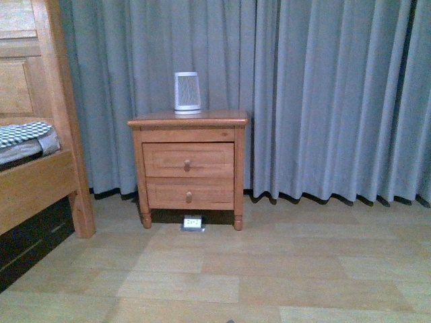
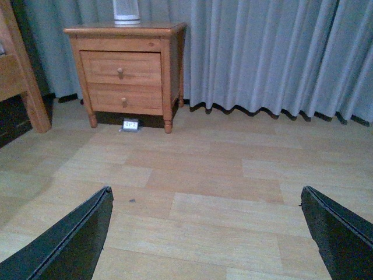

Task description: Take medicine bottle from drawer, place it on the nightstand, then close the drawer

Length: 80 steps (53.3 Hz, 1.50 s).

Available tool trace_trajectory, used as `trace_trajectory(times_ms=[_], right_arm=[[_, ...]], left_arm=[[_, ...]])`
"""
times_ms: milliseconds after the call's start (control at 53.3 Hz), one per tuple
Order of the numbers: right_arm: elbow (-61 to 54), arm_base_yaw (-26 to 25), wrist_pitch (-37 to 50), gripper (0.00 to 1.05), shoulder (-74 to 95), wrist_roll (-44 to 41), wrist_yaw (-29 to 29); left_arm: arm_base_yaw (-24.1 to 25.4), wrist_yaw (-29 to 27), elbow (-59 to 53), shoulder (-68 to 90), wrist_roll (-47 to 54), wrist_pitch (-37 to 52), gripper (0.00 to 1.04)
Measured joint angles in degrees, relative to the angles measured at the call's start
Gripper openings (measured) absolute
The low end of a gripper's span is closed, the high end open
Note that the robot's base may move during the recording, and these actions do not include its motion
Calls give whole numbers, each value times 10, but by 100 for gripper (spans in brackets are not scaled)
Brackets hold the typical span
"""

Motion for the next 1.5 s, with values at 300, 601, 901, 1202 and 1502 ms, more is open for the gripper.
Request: trace_trajectory(times_ms=[300,601,901,1202,1502], right_arm=[[0,0,0,98,0,0,0],[0,0,0,98,0,0,0],[0,0,0,98,0,0,0],[0,0,0,98,0,0,0],[0,0,0,98,0,0,0]], left_arm=[[0,0,0,0,0,0,98],[0,0,0,0,0,0,98],[0,0,0,0,0,0,98],[0,0,0,0,0,0,98],[0,0,0,0,0,0,98]])
